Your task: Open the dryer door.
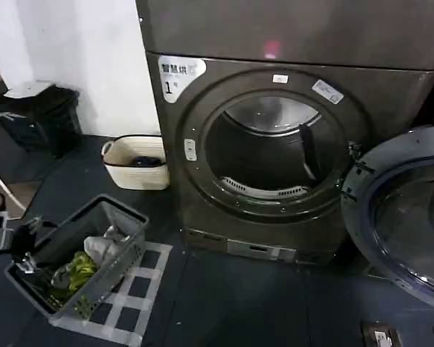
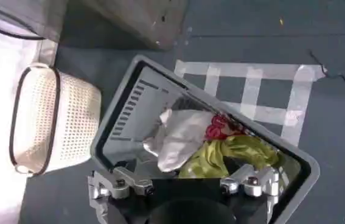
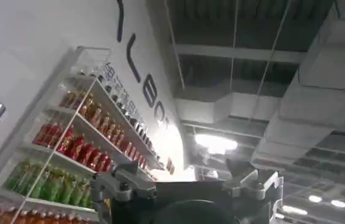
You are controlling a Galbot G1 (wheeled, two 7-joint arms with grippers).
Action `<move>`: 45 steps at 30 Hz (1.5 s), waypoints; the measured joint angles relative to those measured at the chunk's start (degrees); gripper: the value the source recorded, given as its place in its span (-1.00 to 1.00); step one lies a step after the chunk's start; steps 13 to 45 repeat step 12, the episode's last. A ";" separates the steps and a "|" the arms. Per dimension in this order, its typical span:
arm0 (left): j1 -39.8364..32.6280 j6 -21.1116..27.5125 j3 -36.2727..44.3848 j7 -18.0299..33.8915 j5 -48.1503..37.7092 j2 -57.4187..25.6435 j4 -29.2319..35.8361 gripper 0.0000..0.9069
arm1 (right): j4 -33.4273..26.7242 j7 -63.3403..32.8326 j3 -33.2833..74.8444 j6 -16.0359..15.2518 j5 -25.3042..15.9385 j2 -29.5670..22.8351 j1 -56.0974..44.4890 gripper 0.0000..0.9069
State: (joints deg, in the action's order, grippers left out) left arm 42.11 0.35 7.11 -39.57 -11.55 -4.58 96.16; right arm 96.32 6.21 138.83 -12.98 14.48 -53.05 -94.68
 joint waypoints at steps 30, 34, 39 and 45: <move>0.78 -0.81 0.08 -0.22 1.24 -0.11 -0.09 1.00 | -0.09 0.19 0.41 0.01 0.07 0.03 -0.10 1.00; 0.78 -0.81 0.08 -0.22 1.24 -0.11 -0.09 1.00 | -0.09 0.19 0.41 0.01 0.07 0.03 -0.10 1.00; 0.78 -0.81 0.08 -0.22 1.24 -0.11 -0.09 1.00 | -0.09 0.19 0.41 0.01 0.07 0.03 -0.10 1.00; 0.78 -0.81 0.08 -0.22 1.24 -0.11 -0.09 1.00 | -0.09 0.19 0.41 0.01 0.07 0.03 -0.10 1.00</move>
